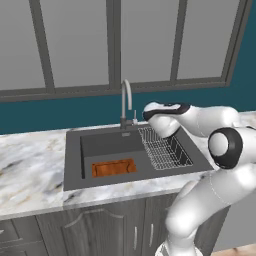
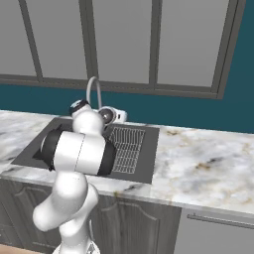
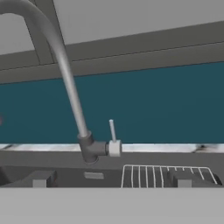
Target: Turn on the sink faucet with hot water and rinse the cutting board for ten seconds, then turn off the faucet. Push the cutting board to reach the water if necessary.
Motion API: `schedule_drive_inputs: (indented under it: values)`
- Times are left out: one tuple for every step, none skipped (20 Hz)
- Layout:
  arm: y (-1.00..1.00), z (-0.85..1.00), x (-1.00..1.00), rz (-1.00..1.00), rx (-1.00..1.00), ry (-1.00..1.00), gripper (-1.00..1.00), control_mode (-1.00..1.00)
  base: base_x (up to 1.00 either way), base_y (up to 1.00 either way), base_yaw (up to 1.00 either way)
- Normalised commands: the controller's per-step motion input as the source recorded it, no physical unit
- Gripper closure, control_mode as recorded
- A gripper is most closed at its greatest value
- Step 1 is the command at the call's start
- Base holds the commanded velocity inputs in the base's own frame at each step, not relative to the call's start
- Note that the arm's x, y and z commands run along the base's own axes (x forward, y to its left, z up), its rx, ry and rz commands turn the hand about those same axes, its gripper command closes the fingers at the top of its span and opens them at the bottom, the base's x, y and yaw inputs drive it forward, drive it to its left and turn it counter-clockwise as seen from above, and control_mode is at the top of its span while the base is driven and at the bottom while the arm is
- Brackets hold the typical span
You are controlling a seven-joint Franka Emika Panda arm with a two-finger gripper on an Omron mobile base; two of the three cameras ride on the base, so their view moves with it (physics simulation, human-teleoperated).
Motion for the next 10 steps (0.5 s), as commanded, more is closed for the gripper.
schedule_drive_inputs:
  values:
    - [0.0, -0.06, 0.32, 0.0, 0.0, 0.0, -1.0, -1.0, 0.0, 0.0, 0.0]
    - [0.0, -0.11, 0.29, 0.0, 0.0, 0.0, -1.0, -1.0, 0.0, 0.0, 0.0]
    - [0.0, -0.11, 0.31, 0.0, 0.0, 0.0, -1.0, -1.0, 0.0, 0.0, 0.0]
    - [0.0, -0.15, 0.3, 0.0, 0.0, 0.0, -1.0, -1.0, 0.0, 0.0, 0.0]
    - [0.0, -0.17, 0.24, 0.0, 0.0, -0.01, -1.0, -1.0, 0.0, 0.0, 0.0]
    - [-0.01, -0.26, 0.11, 0.0, 0.0, -0.03, -1.0, -1.0, 0.0, 0.0, 0.0]
    - [0.0, -0.33, 0.11, 0.0, 0.0, -0.03, -1.0, -1.0, 0.0, 0.0, 0.0]
    - [0.0, -0.34, 0.09, 0.0, 0.0, -0.06, -1.0, -1.0, 0.0, 0.0, 0.0]
    - [0.0, -0.33, 0.05, 0.0, 0.0, -0.06, -1.0, -1.0, 0.0, 0.0, 0.0]
    - [0.0, -0.31, 0.02, 0.0, 0.0, -0.06, -1.0, -1.0, 0.0, 0.0, 0.0]
